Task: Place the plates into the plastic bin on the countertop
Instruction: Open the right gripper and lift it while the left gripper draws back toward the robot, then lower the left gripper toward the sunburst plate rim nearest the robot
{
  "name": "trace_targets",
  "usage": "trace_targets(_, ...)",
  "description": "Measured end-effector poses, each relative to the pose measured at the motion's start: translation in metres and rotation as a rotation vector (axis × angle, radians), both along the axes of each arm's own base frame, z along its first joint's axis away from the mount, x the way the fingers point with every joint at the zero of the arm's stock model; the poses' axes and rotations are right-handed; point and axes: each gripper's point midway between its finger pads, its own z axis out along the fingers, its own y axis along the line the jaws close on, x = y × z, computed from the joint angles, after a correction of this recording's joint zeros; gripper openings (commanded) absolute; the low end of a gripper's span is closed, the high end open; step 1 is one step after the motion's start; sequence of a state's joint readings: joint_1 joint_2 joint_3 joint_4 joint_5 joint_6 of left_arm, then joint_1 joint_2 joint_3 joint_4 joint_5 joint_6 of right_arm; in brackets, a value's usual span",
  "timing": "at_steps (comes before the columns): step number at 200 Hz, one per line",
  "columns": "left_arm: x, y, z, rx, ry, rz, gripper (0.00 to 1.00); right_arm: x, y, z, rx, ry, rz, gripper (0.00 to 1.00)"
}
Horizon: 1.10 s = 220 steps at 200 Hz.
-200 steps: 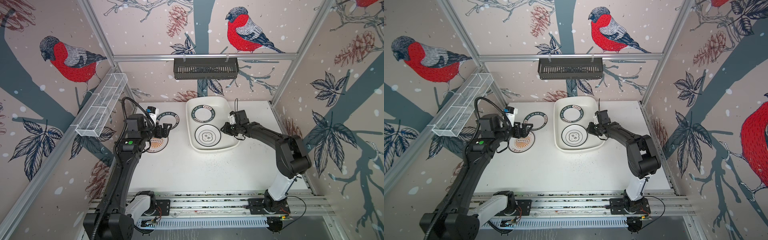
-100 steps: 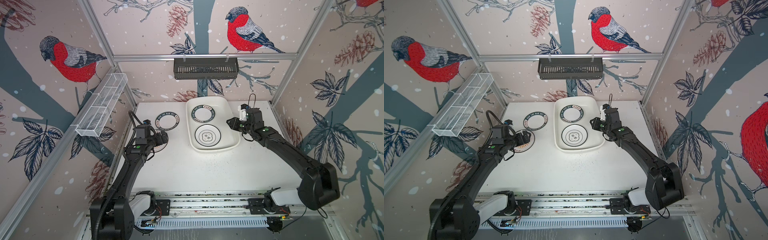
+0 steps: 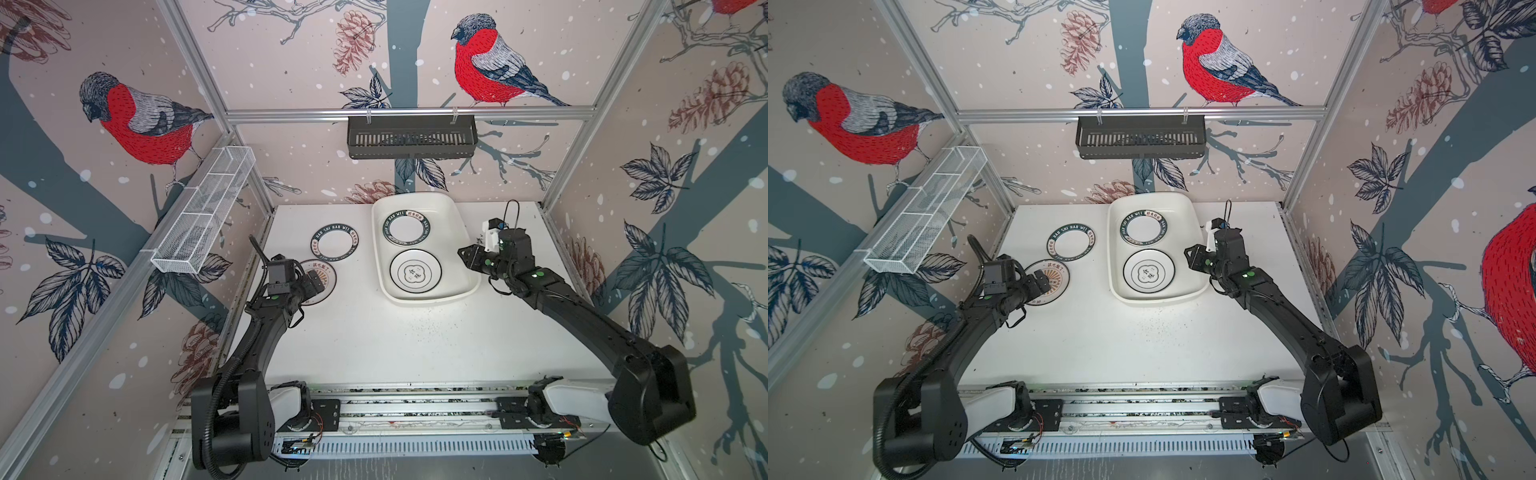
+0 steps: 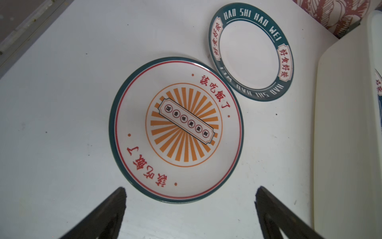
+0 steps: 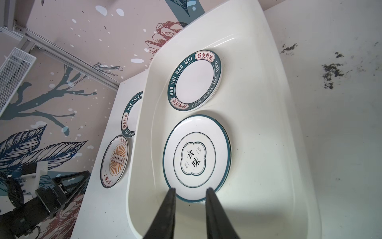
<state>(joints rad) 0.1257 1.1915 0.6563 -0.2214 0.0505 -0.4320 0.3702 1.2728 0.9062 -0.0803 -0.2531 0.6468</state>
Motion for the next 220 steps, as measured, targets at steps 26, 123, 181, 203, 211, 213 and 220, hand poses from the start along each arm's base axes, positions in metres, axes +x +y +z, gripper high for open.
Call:
trace_targets(26,-0.003,0.008,-0.01,-0.013,0.028,0.037,0.97,-0.002,0.0,-0.002,0.01,-0.005,0.003,0.28)
trace_targets(123,-0.009,0.04,-0.031,-0.05,0.051,0.146,0.96,-0.01,-0.004,-0.005,0.032,-0.029,0.003,0.28)
trace_targets(181,-0.002,0.043,-0.044,-0.061,0.057,0.132,0.95,-0.009,-0.007,-0.012,0.036,-0.014,0.002,0.28)
trace_targets(203,0.006,0.042,-0.045,-0.069,0.064,0.109,0.94,-0.007,-0.01,-0.013,0.04,-0.022,-0.006,0.28)
trace_targets(211,0.009,0.042,-0.044,-0.065,0.062,0.091,0.94,-0.007,-0.011,-0.013,0.04,-0.023,-0.009,0.27)
trace_targets(213,0.01,0.041,-0.044,-0.067,0.061,0.088,0.94,-0.007,-0.011,-0.013,0.041,-0.023,-0.008,0.27)
trace_targets(220,0.012,0.04,-0.044,-0.077,0.059,0.081,0.94,-0.007,-0.011,-0.014,0.043,-0.022,-0.006,0.27)
